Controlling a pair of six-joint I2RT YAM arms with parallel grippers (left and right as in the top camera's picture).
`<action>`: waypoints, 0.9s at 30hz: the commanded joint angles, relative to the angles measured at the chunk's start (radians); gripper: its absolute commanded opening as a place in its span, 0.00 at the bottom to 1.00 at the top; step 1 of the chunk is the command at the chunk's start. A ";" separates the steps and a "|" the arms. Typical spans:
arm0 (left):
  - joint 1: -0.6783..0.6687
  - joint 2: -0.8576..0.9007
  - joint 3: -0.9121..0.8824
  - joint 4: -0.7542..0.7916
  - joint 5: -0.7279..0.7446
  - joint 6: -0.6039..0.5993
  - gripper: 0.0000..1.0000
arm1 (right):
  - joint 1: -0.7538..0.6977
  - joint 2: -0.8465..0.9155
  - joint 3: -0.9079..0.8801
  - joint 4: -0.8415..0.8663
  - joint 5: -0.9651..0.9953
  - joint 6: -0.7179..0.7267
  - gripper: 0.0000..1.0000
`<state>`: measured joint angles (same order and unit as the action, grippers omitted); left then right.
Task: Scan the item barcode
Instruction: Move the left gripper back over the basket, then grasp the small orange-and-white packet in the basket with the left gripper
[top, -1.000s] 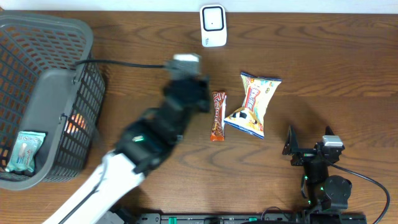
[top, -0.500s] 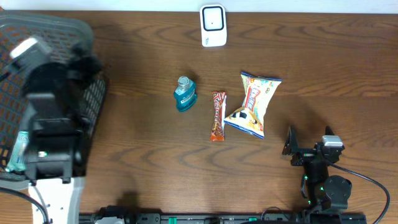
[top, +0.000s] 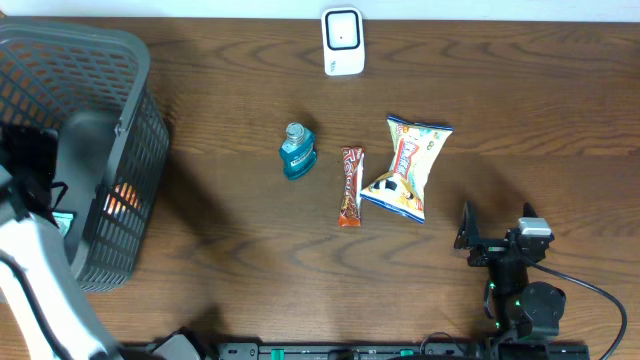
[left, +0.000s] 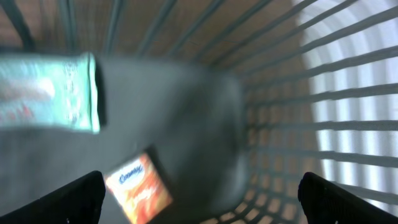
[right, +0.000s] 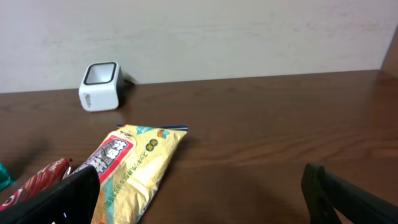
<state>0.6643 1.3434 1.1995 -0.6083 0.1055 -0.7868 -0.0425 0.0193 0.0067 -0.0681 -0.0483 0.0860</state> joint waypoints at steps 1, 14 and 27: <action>0.031 0.111 0.014 -0.019 0.203 -0.038 0.99 | 0.005 -0.001 -0.001 -0.004 0.005 -0.013 0.99; 0.030 0.272 0.014 -0.106 0.259 -0.004 1.00 | 0.005 -0.001 -0.001 -0.004 0.005 -0.013 0.99; 0.030 0.401 0.013 -0.138 0.170 -0.004 0.96 | 0.005 -0.001 -0.001 -0.004 0.005 -0.013 0.99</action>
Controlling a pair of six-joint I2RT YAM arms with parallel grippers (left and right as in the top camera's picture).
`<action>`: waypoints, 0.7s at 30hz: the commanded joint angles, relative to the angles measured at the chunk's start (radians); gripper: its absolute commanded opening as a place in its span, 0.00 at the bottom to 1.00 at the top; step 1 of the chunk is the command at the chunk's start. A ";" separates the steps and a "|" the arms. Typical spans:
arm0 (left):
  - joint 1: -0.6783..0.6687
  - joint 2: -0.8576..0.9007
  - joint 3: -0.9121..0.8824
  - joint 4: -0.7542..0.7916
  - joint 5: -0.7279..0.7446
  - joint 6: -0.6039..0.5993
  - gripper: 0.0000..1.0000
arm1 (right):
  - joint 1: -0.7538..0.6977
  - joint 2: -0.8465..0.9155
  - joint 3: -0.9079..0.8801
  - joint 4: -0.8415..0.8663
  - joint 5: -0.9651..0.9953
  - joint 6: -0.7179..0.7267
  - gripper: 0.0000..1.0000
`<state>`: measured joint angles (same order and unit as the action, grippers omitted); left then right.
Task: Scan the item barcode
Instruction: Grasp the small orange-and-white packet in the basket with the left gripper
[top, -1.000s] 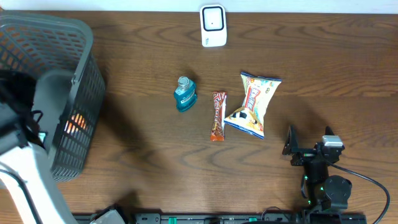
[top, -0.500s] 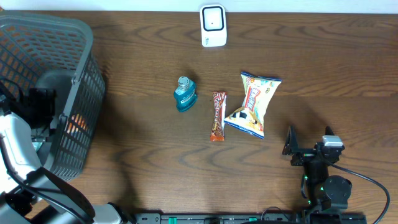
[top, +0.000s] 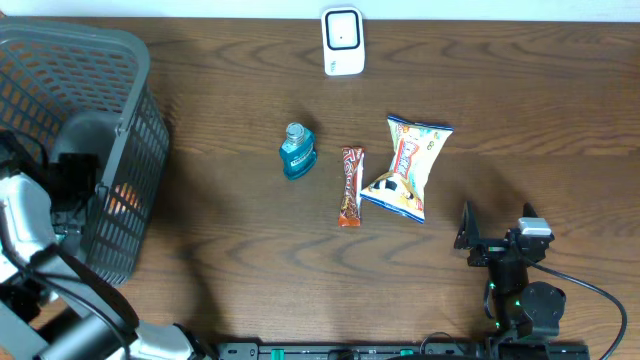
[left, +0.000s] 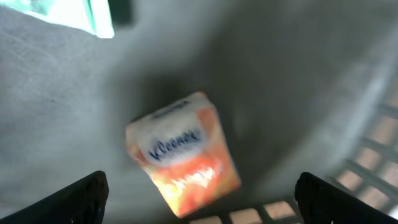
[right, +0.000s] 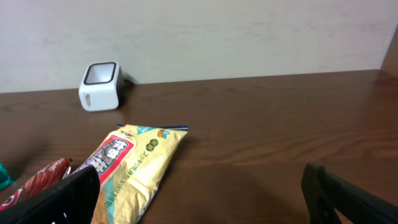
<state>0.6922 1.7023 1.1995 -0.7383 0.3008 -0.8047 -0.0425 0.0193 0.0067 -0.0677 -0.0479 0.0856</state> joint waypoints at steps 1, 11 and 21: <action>0.002 0.052 0.013 -0.008 -0.025 0.014 0.96 | 0.005 -0.001 -0.001 -0.004 0.005 -0.012 0.99; 0.002 0.163 0.013 0.050 -0.025 0.013 0.96 | 0.005 -0.001 -0.001 -0.004 0.005 -0.012 0.99; 0.002 0.205 0.013 0.059 -0.025 0.015 0.55 | 0.005 -0.001 -0.001 -0.004 0.005 -0.012 0.99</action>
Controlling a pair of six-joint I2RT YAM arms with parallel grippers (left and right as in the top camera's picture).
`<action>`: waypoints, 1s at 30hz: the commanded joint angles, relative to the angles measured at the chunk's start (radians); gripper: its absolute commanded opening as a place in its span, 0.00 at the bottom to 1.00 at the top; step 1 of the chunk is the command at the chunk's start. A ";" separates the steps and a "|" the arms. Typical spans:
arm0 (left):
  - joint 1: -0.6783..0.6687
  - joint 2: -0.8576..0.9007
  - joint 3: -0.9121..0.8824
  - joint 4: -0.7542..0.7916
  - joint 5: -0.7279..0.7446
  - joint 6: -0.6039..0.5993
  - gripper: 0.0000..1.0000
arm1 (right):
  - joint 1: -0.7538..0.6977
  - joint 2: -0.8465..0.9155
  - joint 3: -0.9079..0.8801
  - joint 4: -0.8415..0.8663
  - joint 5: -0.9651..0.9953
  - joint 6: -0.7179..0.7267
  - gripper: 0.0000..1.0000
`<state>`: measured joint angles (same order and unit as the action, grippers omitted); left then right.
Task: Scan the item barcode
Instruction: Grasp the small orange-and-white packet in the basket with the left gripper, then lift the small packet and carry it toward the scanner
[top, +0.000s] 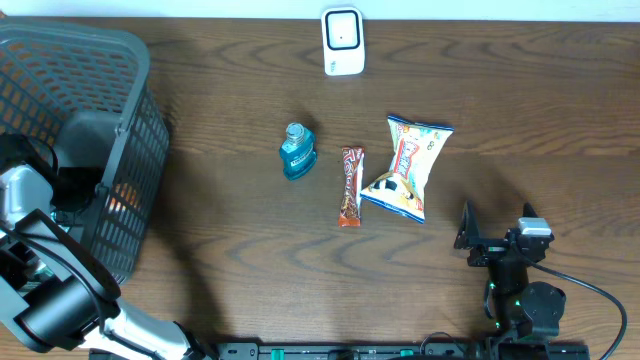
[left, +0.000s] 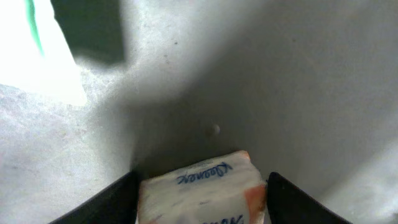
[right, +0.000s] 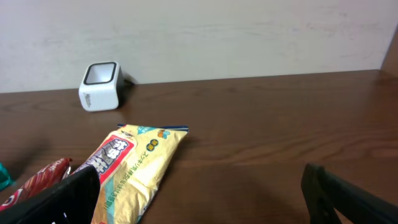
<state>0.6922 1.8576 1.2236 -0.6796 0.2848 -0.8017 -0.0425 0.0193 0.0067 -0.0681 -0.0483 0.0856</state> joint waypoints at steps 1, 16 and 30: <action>0.003 0.050 -0.011 0.000 -0.009 0.012 0.51 | 0.005 -0.001 -0.001 -0.004 0.005 -0.012 0.99; 0.003 -0.026 0.088 -0.027 -0.009 0.081 0.33 | 0.005 -0.001 -0.001 -0.004 0.005 -0.012 0.99; 0.003 -0.491 0.183 -0.044 -0.005 0.082 0.33 | 0.005 -0.001 -0.001 -0.004 0.005 -0.012 0.99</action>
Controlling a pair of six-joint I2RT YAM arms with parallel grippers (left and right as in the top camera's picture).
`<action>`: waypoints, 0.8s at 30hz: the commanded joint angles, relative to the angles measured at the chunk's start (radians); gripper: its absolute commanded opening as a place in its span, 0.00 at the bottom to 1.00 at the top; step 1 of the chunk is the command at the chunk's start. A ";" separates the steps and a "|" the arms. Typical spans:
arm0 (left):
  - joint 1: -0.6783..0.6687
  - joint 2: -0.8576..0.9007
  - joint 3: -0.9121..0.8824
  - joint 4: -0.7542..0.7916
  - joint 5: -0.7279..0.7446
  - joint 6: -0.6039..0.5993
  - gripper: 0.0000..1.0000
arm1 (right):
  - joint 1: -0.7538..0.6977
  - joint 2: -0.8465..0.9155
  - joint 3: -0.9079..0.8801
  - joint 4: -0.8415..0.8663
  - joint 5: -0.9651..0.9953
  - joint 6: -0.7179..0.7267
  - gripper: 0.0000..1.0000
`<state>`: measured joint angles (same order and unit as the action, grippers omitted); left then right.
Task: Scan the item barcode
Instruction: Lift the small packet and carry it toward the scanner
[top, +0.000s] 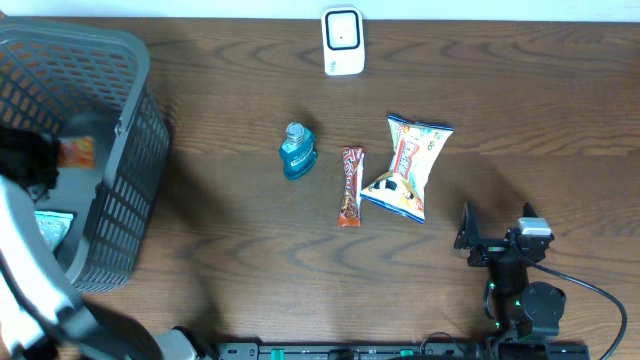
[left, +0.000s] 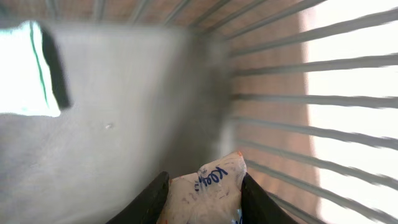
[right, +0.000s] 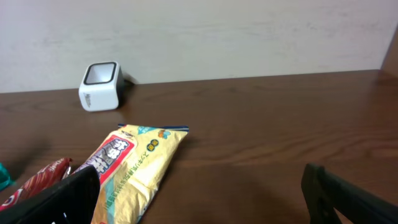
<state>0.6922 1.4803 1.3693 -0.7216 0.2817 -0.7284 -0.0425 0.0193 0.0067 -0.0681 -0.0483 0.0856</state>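
Note:
A white and orange Kleenex tissue pack (left: 210, 190) sits squeezed between the two black fingers of my left gripper (left: 205, 205), which is shut on it. The pack is held clear of the grey basket floor. From overhead the pack (top: 76, 152) shows orange inside the grey wire basket (top: 135, 150), at the tip of my left gripper (top: 60, 158). The white barcode scanner (top: 342, 40) stands at the table's far edge, also seen as a white box (right: 101, 77). My right gripper (right: 202, 202) rests open near the front right (top: 468, 240), holding nothing.
A green and white packet (left: 28, 68) lies on the basket floor (top: 50, 230). On the table's middle lie a blue bottle (top: 297, 152), a red candy bar (top: 350, 186) and a yellow chip bag (top: 408, 165). Basket wires (left: 323, 106) close in on the right.
My left gripper stood open around the tissue pack on the basket floor. Now it is shut on the pack, raised off the floor and farther back in the basket. The right arm has not moved.
My left gripper hung open inside the basket, well above the tissue pack. It was then closer over the pack, then down with a finger on each side of it. Now it grips the pack, lifted from the floor. The right arm stayed still throughout.

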 joint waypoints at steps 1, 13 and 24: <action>0.003 -0.158 0.044 -0.002 -0.001 0.008 0.33 | 0.005 -0.001 -0.001 -0.004 0.005 -0.012 0.99; -0.140 -0.559 0.055 -0.069 0.283 -0.146 0.33 | 0.005 -0.001 -0.001 -0.004 0.005 -0.012 0.99; -0.656 -0.528 0.042 -0.183 0.234 -0.145 0.33 | 0.005 -0.001 -0.001 -0.004 0.005 -0.012 0.99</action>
<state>0.1448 0.9276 1.4170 -0.8955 0.5388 -0.8669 -0.0425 0.0193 0.0067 -0.0681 -0.0483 0.0856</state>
